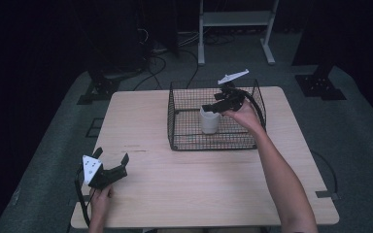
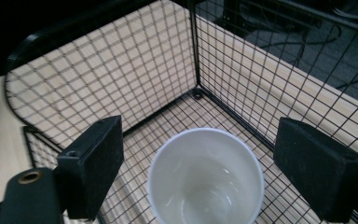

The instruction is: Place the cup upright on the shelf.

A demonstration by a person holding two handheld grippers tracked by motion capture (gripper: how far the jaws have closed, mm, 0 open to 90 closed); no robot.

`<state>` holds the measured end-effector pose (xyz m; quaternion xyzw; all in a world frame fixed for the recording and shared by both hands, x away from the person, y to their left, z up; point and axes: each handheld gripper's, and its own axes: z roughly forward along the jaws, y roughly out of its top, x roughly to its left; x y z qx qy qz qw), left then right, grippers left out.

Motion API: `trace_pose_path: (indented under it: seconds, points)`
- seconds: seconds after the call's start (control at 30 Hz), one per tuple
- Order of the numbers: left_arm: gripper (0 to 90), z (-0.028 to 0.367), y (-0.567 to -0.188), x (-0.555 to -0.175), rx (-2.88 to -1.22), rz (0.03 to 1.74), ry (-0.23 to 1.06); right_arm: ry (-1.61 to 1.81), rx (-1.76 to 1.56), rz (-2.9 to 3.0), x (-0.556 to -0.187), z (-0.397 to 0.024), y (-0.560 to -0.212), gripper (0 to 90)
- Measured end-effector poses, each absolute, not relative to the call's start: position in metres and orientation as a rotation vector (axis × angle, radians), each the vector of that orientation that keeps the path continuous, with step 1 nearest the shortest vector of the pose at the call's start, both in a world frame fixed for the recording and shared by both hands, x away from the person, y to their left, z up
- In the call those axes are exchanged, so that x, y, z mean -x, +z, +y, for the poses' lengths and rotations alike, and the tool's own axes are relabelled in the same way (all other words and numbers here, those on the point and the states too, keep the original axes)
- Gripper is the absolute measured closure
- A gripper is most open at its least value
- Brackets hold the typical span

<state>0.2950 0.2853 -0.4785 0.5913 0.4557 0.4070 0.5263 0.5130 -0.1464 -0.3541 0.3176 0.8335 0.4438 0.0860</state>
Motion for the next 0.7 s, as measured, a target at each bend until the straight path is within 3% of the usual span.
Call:
trace_pose_path:
  seconds: [0.7]
  points:
    - [0.0,0.284,-0.478,-0.295,-1.419,1.085,0.979,1.44,-0.871,2.498,-0.47,-0.172,-0.339,15.3]
